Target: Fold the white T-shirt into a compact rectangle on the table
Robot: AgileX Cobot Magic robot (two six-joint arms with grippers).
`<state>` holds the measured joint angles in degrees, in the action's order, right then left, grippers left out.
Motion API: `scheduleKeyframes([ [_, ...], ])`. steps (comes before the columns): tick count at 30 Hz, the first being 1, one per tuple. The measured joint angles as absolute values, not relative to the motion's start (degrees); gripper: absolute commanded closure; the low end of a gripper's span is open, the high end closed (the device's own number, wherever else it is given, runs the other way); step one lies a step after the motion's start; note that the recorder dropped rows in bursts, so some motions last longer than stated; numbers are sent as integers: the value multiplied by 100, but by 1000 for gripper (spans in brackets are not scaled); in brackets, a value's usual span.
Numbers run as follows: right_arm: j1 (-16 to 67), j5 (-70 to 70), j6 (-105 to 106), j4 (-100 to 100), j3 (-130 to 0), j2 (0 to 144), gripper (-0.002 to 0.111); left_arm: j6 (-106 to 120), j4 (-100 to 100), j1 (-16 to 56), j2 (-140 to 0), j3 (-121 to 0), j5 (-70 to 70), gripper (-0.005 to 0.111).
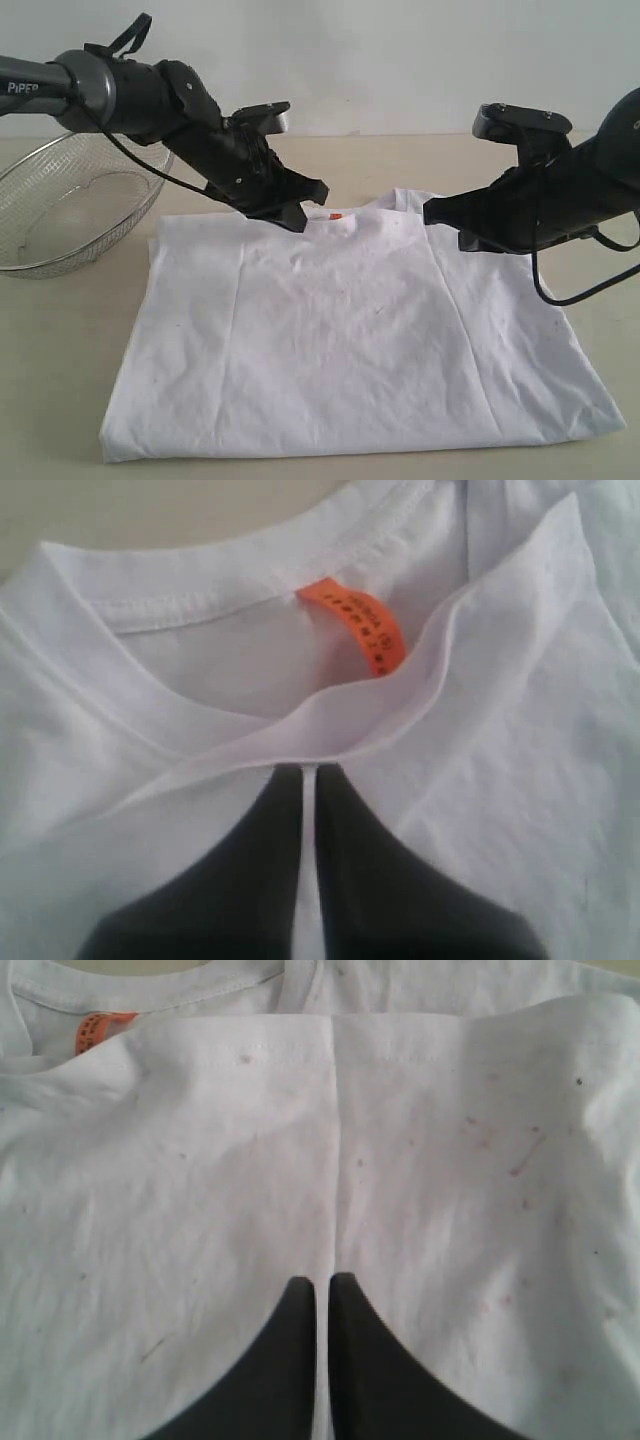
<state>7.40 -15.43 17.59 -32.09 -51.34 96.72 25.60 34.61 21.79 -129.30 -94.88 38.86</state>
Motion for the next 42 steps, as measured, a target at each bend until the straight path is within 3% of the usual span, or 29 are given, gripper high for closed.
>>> scheduleKeyframes([
  [11,740,-1530,1769,-3220,-5134,9672,108,2770,3570,2179,-12871,-9588,4548,102],
  [35,740,-1651,1793,-3232,-5134,9672,108,2466,3574,2136,-13736,-10187,3826,102],
  [42,524,-2081,1742,-3309,-5308,9765,108,2417,3328,2031,-12968,-10187,4522,102],
])
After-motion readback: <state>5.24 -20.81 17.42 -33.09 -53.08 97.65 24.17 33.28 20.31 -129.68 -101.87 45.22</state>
